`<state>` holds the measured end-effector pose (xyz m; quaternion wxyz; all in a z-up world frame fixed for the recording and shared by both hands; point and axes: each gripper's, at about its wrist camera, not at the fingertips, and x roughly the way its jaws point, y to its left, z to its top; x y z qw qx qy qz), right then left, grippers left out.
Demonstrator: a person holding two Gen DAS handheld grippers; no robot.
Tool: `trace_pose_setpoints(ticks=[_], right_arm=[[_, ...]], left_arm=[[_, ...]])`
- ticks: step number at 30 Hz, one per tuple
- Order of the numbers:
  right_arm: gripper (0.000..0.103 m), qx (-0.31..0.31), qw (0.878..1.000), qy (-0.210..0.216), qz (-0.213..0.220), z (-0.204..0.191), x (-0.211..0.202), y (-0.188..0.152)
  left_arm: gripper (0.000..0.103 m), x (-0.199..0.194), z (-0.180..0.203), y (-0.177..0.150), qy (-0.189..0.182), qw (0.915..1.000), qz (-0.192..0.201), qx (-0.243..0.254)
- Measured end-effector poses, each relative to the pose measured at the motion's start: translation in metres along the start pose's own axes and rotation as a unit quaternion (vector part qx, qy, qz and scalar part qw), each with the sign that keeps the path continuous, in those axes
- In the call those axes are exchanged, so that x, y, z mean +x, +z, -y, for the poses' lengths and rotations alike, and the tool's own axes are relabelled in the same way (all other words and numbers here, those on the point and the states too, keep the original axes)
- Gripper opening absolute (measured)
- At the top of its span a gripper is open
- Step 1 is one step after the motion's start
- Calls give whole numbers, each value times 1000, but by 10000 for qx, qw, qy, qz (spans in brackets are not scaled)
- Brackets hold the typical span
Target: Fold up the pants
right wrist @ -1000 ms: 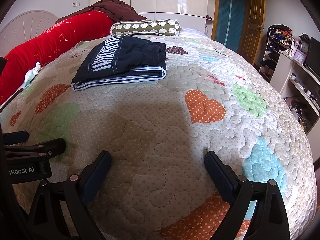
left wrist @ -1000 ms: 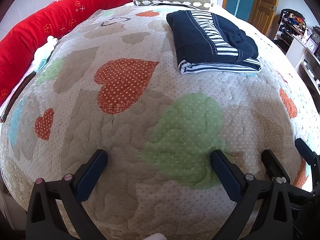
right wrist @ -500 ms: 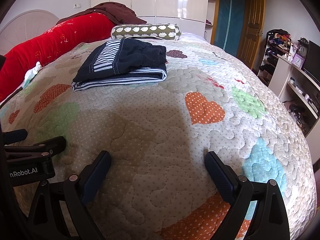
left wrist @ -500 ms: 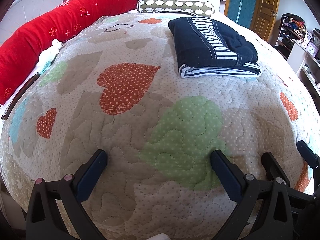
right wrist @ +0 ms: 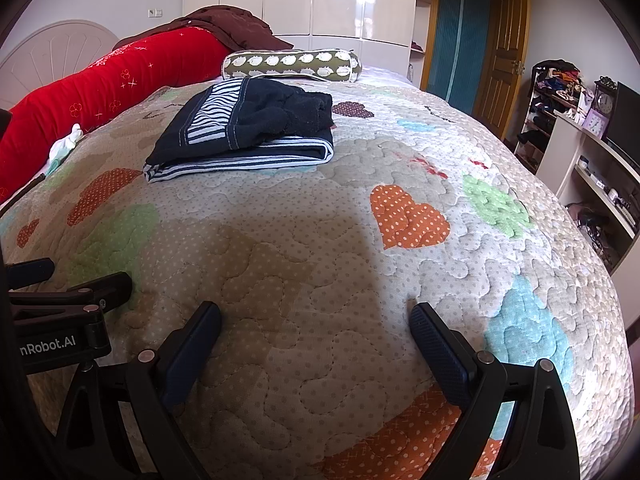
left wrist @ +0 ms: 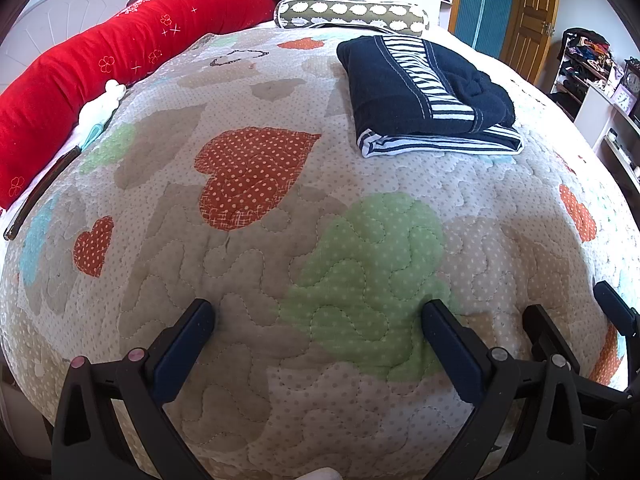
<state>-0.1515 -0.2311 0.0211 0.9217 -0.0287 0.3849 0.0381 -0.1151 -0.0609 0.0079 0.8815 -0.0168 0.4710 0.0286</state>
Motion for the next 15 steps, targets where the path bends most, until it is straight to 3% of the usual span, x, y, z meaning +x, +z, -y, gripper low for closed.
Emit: trace_pose_setpoints(ticks=[15], right_arm=[[98, -2, 10000, -10, 29, -1, 0, 0]], left_arm=[[103, 0, 0, 0, 4, 10000, 7, -1]])
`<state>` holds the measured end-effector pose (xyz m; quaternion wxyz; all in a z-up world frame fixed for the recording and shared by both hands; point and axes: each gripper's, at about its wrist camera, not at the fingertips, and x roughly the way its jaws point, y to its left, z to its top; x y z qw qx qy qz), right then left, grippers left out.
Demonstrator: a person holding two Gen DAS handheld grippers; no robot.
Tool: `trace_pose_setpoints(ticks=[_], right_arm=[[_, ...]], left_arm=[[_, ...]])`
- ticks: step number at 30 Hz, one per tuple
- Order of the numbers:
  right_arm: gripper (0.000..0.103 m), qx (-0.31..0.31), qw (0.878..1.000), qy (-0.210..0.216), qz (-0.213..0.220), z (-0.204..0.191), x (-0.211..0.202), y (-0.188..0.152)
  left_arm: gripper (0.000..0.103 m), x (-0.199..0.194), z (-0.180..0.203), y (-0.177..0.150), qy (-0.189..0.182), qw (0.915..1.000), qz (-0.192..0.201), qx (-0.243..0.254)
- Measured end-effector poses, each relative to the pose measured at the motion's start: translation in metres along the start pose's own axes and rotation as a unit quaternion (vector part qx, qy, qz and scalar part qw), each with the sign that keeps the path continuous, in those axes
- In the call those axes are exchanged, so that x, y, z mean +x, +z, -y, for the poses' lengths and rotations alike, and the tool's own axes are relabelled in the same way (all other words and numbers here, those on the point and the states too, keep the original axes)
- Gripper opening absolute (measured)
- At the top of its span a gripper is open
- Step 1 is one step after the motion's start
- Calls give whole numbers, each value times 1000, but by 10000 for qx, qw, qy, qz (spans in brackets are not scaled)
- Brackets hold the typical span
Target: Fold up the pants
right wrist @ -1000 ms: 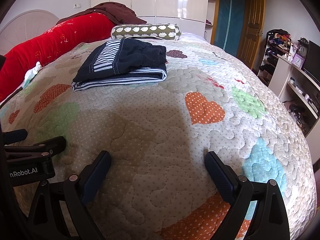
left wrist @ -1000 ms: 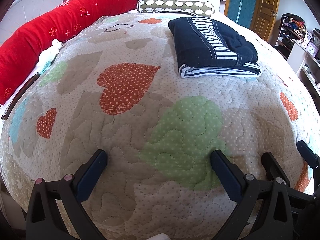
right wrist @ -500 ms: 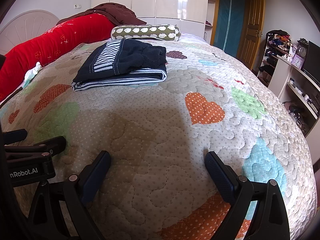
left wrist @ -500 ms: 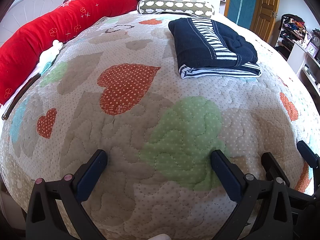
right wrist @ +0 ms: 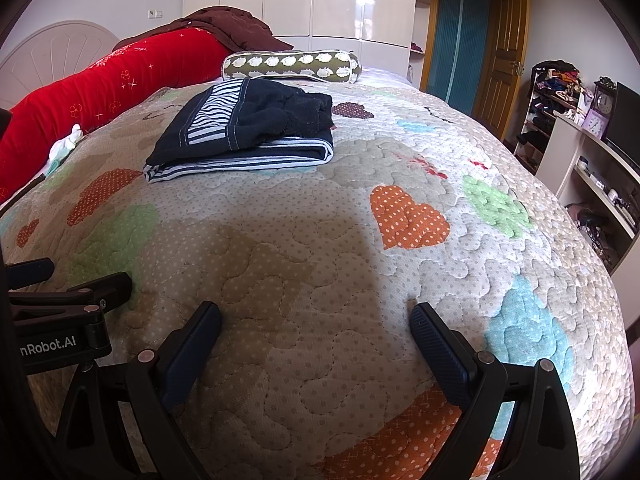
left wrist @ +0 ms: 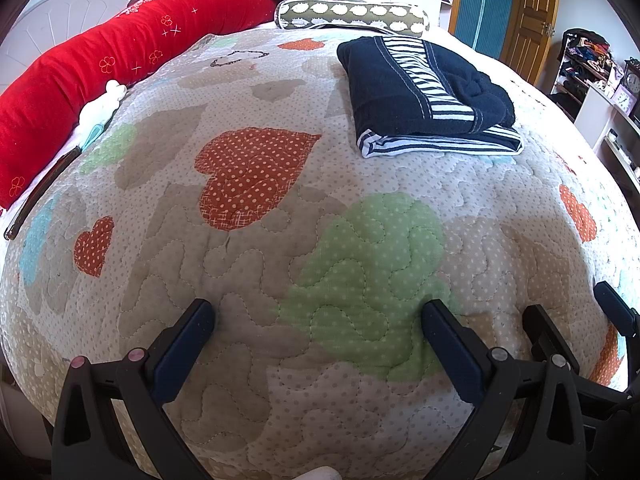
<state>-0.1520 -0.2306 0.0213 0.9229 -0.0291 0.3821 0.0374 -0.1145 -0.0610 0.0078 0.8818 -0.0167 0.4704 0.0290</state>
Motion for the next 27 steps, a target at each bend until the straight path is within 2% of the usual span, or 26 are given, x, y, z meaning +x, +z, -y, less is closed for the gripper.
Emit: trace_pose_setpoints(ticks=[22, 27], right_arm=[[98, 8, 10000, -17, 50, -1, -1, 1], [98, -5, 9999, -34, 111, -4, -1, 1]], left_arm=[[103, -1, 0, -1, 8, 10000, 30, -5], [103, -3, 0, 0, 16, 9999, 147, -22]])
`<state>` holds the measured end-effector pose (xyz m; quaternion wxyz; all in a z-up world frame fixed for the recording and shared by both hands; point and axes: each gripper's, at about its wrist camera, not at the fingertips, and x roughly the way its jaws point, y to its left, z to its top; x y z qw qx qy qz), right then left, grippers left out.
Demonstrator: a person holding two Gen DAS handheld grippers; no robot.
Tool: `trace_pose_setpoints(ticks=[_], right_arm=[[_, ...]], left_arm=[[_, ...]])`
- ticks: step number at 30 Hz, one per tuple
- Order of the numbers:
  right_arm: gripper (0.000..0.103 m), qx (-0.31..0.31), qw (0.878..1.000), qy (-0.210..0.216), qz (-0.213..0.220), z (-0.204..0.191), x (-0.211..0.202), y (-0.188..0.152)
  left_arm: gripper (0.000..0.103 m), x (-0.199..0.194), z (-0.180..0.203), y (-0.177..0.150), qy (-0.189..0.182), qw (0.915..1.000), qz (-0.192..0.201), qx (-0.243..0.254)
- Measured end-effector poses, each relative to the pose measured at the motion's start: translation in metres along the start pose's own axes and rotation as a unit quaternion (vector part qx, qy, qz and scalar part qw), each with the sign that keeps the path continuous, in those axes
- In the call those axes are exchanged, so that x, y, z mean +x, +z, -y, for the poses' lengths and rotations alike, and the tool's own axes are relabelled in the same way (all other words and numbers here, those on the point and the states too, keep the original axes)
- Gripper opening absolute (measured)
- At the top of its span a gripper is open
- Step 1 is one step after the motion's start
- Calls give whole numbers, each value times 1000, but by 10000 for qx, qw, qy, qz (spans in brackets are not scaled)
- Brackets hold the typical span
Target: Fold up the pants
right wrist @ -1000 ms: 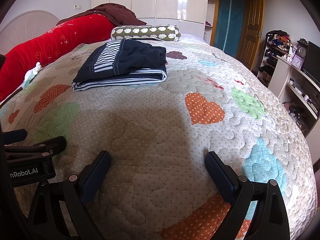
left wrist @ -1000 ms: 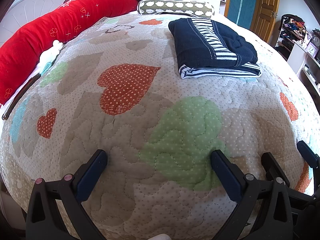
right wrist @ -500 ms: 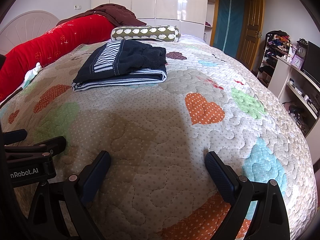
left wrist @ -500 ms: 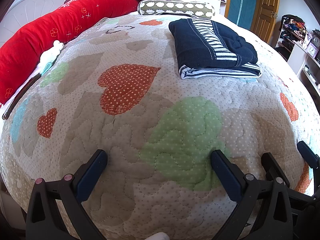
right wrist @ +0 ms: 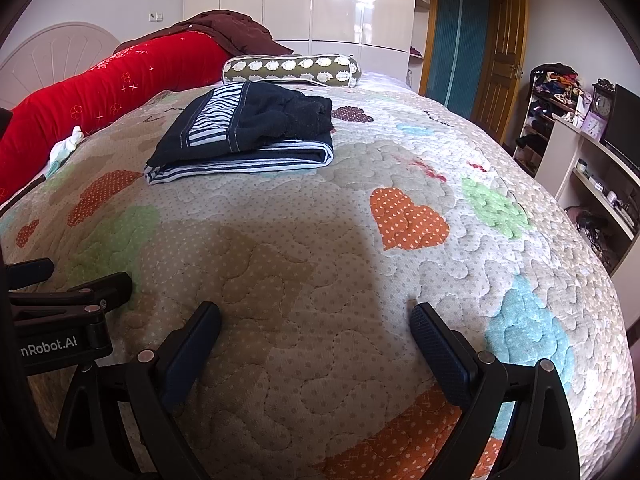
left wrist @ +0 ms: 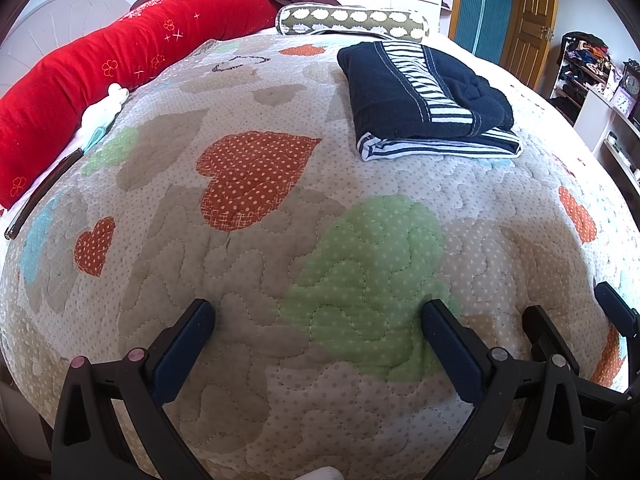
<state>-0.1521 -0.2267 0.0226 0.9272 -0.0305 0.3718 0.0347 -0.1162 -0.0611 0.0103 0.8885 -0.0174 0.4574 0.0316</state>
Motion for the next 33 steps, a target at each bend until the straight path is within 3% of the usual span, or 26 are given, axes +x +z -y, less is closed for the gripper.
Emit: trace_pose_setpoints(ticks=[11, 33], right_arm=[[98, -17, 9996, -31, 270, -3, 3, -4], [98, -9, 9998, -17, 203, -2, 5, -6]], left_arm=[[103, 2, 0, -4, 51, 9996, 264, 5], [103, 2, 3, -7, 77, 9997, 227, -17]])
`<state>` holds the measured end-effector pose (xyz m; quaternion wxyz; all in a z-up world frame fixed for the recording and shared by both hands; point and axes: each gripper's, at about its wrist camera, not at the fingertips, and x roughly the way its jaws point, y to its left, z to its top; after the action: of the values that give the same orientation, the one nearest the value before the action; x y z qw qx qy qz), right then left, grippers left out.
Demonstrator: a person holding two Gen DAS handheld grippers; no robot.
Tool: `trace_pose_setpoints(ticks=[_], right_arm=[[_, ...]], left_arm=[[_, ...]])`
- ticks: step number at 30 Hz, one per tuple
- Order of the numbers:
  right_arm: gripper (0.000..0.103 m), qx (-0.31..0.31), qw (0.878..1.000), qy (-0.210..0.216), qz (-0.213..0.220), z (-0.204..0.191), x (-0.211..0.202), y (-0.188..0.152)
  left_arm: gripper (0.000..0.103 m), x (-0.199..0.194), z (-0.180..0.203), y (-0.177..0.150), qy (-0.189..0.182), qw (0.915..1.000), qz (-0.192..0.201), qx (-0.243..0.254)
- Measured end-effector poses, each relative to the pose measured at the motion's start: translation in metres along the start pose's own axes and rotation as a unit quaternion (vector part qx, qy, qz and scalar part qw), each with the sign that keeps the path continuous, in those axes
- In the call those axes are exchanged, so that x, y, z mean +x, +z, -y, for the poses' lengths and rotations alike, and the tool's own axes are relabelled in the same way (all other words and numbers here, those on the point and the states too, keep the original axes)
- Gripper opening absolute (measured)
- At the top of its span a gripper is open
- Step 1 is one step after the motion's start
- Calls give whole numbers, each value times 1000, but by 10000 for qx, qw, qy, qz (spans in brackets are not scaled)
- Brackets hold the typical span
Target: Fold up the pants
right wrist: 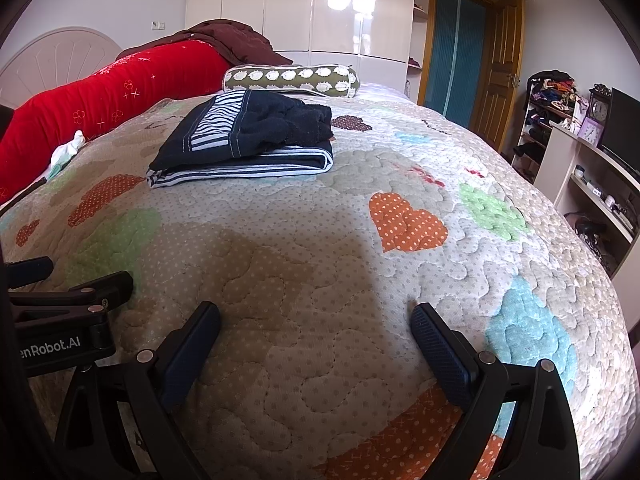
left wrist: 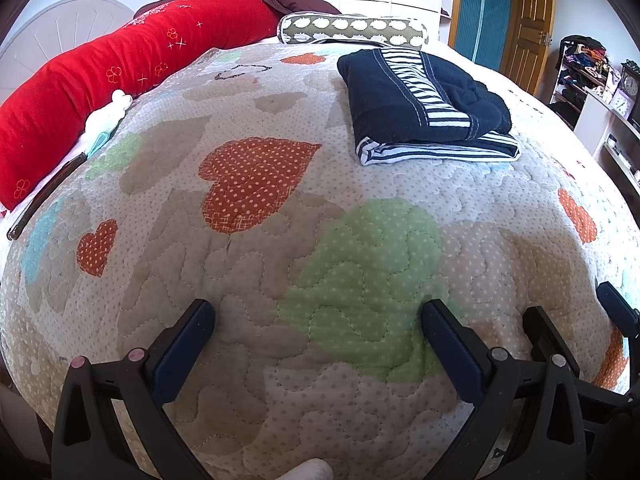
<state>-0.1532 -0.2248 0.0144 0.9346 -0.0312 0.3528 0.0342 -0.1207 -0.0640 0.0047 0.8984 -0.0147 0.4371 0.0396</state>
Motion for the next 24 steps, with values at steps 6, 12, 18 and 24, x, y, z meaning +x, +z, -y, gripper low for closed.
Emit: trace_pose_setpoints(ticks=[6, 12, 18, 24], right_arm=[[98, -1, 10000, -1, -29, 0, -1, -3], [98, -25, 9998, 71, -191, 2, 0, 0], [99, -53, 9989, 201, -412, 5, 1, 3], [99, -72, 9986, 244, -460, 6, 0, 4]], left_arm=[[103, 0, 0, -1, 0, 10000, -10, -7], [103, 0, 0, -1, -41, 10000, -33, -44], [103, 0, -2, -1, -94, 9999, -54, -81], [103, 0, -2, 0, -103, 9999, -67, -77]])
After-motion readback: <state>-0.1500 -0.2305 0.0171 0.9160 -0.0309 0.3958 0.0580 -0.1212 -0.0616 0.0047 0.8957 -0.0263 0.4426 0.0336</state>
